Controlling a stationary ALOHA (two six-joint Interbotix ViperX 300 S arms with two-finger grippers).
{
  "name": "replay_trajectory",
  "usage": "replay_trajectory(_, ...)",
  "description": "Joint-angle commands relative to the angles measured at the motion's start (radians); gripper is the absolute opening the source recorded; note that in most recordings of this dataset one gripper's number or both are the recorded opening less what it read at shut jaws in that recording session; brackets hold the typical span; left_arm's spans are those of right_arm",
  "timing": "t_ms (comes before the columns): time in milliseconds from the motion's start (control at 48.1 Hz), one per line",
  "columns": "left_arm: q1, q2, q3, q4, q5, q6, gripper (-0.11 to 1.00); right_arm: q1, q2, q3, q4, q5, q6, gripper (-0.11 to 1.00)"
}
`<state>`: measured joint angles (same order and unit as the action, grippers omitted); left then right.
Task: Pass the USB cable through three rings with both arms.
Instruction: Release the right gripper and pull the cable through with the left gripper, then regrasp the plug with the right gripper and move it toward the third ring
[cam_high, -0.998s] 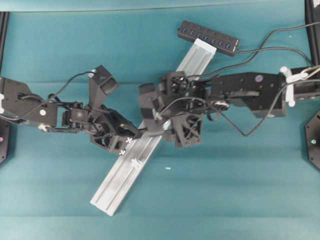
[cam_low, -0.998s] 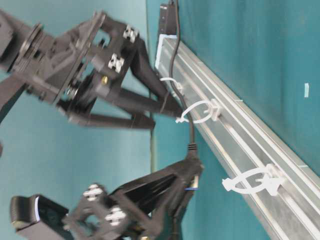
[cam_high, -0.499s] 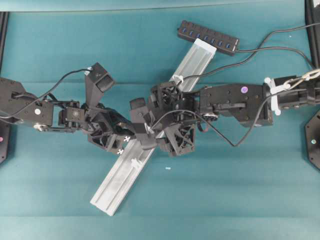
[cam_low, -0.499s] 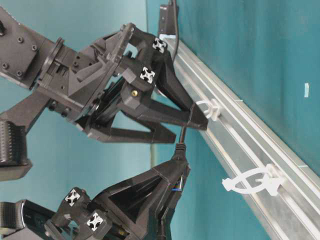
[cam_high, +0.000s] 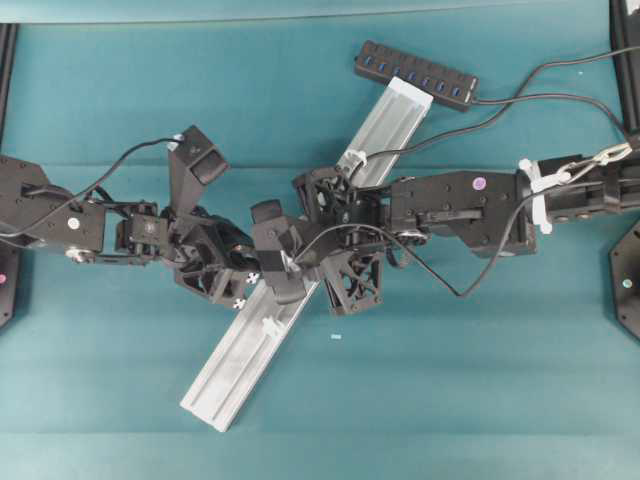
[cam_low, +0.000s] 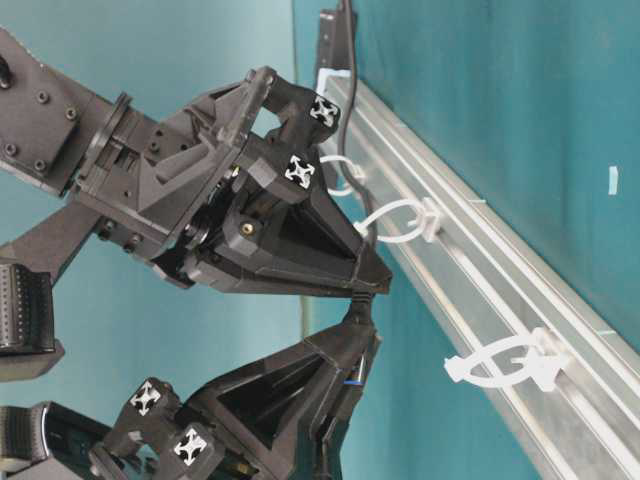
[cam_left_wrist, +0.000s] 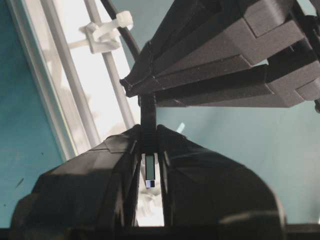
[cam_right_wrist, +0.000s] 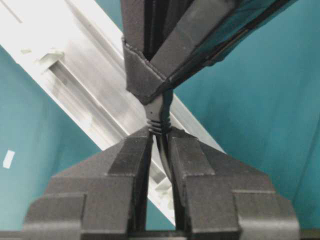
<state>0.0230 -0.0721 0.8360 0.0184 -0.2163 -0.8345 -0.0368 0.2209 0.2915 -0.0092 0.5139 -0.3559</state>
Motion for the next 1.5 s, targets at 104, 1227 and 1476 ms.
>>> replay_trajectory(104,-0.008,-0.051,-0.003,0.003,-0.008,0.02,0.1,-0.009,0.008,-0.023,-0.003,0.008,0.002,0.12)
replay_trajectory(1227,-0.057,-0.437,0.107,0.005,0.313,0.236,0.89,0.04,0.067,-0.044,-0.018,0.094,-0.454,0.1)
replay_trajectory(1476,-0.061,-0.503,0.117,0.003,0.37,0.391,0.89,0.052,0.083,-0.046,-0.017,0.094,-0.502,0.1)
